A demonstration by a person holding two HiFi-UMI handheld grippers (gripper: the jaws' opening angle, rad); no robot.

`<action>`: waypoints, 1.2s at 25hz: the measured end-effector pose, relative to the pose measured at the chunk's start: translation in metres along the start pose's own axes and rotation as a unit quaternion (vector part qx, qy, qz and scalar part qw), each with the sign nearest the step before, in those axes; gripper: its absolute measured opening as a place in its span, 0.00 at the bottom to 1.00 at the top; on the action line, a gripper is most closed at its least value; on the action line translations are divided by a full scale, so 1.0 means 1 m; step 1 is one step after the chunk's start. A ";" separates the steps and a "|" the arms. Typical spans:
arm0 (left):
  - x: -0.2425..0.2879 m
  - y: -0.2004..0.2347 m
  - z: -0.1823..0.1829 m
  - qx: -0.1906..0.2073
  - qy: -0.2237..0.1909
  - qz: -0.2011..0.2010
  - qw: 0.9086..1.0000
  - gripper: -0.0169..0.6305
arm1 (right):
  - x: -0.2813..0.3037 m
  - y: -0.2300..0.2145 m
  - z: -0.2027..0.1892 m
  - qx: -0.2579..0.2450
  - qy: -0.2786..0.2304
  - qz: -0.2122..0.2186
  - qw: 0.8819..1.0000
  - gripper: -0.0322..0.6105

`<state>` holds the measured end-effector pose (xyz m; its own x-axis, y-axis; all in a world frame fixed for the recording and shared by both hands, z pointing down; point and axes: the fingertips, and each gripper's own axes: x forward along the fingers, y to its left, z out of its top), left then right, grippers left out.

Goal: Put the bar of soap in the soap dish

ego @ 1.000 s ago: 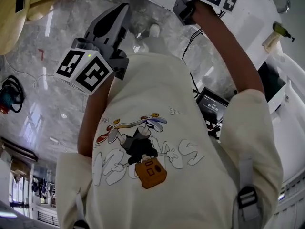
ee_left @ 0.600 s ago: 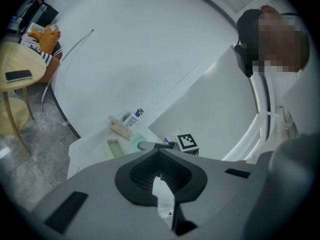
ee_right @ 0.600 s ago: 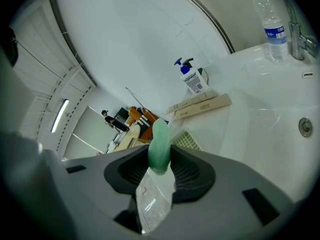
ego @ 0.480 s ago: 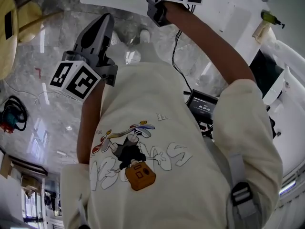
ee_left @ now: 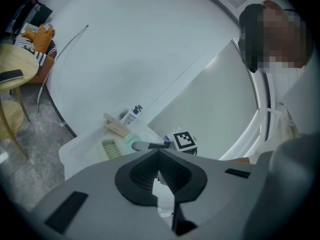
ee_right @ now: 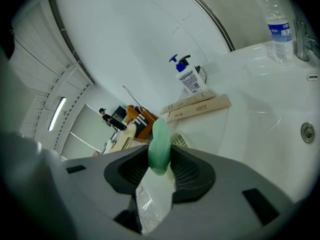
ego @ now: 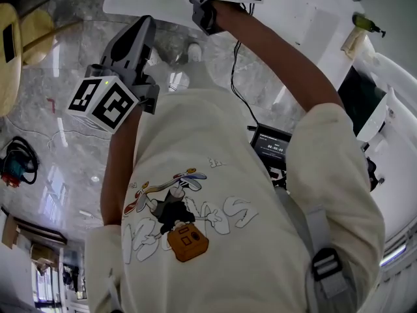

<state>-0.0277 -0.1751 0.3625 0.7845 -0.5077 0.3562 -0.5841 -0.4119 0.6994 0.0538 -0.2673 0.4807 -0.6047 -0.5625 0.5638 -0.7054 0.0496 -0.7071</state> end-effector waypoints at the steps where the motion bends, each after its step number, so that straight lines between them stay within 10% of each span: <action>1: 0.004 0.001 -0.002 -0.004 0.002 -0.001 1.000 0.04 | 0.001 -0.001 0.000 0.000 0.001 -0.001 1.000 0.26; 30: 0.031 0.038 -0.022 -0.010 -0.002 0.056 0.998 0.04 | 0.048 -0.018 -0.021 -0.037 0.050 -0.020 0.998 0.26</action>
<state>-0.0210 -0.1897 0.4136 0.7133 -0.5527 0.4309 -0.6644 -0.3375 0.6668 0.0298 -0.2784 0.5297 -0.6064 -0.4796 0.6343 -0.7536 0.0920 -0.6509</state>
